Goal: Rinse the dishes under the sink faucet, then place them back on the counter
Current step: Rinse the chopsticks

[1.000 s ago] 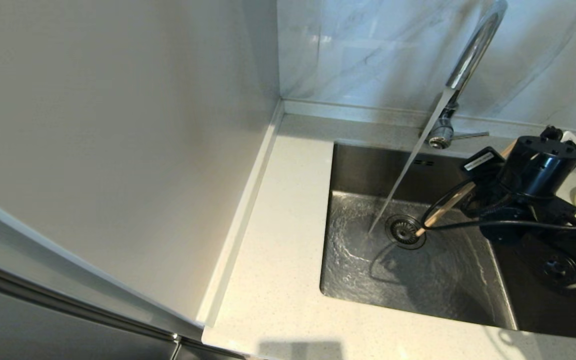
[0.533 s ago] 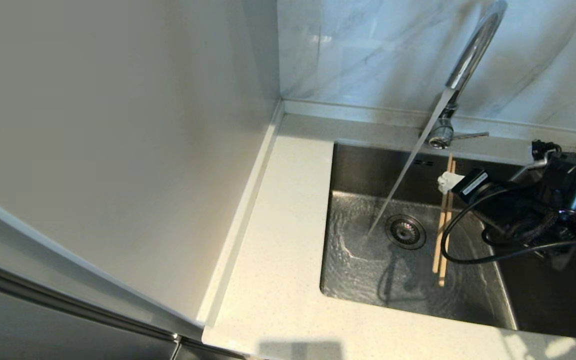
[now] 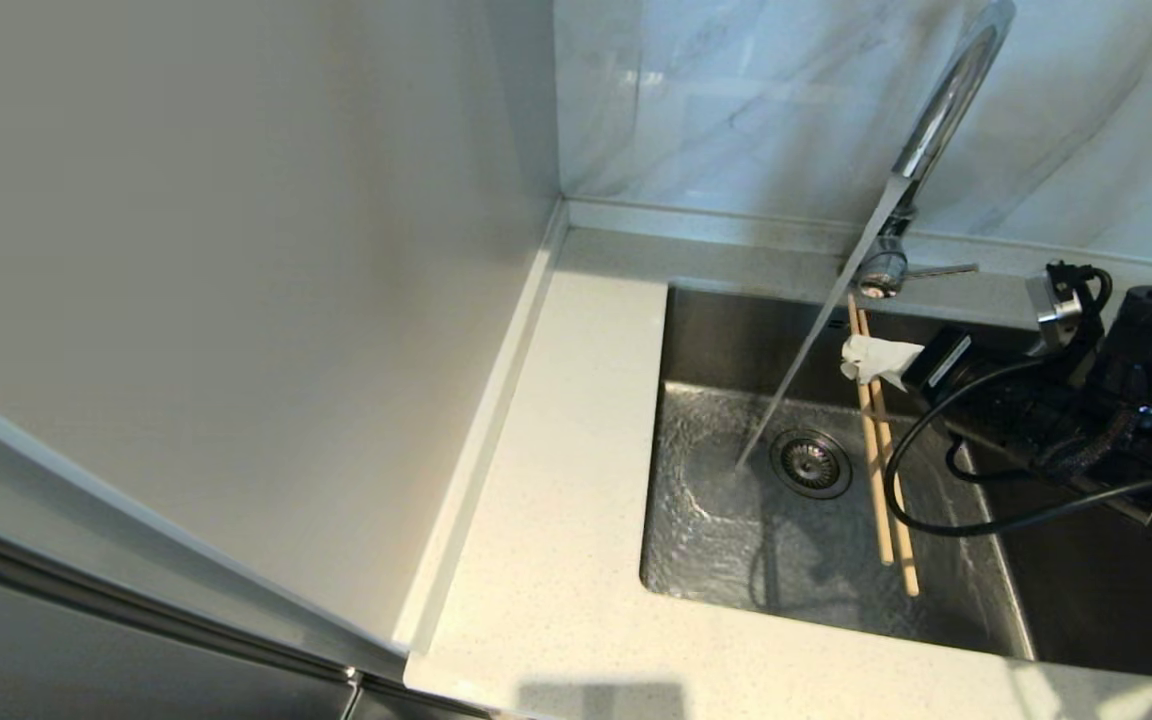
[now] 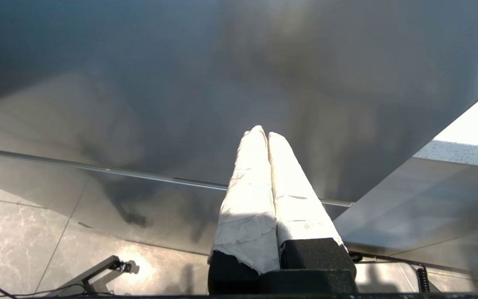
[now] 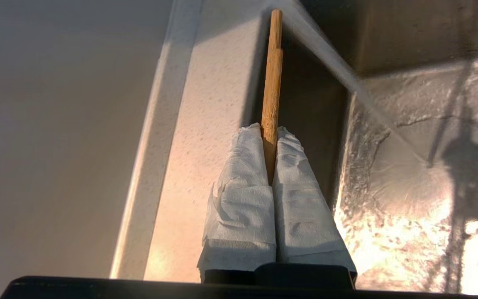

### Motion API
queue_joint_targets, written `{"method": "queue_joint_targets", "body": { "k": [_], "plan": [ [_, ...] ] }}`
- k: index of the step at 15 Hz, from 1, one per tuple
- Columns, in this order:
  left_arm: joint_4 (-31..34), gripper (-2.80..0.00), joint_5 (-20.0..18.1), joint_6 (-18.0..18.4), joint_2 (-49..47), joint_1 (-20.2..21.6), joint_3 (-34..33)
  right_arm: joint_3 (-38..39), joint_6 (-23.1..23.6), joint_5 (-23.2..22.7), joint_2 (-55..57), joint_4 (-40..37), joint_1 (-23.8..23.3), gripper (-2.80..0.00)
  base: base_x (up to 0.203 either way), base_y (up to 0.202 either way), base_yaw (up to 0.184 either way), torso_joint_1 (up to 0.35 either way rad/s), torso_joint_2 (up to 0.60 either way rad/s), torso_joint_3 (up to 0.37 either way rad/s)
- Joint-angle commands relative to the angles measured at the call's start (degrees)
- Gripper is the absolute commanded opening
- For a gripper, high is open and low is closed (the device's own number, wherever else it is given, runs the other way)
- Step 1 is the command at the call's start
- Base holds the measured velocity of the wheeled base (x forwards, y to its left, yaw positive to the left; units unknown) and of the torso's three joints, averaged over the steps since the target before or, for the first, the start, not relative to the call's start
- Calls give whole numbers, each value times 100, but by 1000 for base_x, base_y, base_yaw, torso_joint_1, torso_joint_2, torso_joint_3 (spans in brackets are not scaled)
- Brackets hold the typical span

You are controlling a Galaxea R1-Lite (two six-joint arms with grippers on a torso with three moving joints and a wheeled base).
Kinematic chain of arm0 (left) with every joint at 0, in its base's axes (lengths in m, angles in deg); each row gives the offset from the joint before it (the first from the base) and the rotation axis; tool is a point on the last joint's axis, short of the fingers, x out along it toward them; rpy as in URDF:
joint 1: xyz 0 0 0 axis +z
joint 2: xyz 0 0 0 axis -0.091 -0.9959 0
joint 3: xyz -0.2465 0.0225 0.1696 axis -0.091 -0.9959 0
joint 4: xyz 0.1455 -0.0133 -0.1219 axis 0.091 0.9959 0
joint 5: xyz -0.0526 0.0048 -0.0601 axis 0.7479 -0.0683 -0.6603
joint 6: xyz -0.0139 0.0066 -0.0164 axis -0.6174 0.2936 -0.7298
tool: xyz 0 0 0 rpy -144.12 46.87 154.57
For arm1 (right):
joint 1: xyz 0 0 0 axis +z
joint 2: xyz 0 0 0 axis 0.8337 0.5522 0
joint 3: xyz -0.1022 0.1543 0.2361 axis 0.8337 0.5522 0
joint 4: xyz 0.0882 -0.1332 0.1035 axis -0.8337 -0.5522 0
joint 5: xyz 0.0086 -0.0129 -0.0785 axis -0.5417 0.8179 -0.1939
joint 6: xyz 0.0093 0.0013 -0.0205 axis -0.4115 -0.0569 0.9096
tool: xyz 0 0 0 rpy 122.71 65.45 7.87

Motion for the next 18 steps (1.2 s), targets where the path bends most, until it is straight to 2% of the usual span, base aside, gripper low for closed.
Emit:
{"method": "queue_joint_targets", "body": {
  "k": [1, 4, 9, 18],
  "plan": [
    [0, -280, 0, -4, 0, 0, 0, 28, -20, -13, -29, 32, 135, -280, 0, 0, 0, 0, 0, 0],
    [0, -280, 0, 5, 0, 0, 0, -23, -20, -5, -29, -54, 372, -280, 0, 0, 0, 0, 0, 0],
    [0, -280, 0, -4, 0, 0, 0, -792, -13, 106, 350, -699, 387, -280, 0, 0, 0, 0, 0, 0],
    [0, -280, 0, -4, 0, 0, 0, -1326, -17, 224, 795, -863, 68, -280, 0, 0, 0, 0, 0, 0]
  ]
}}
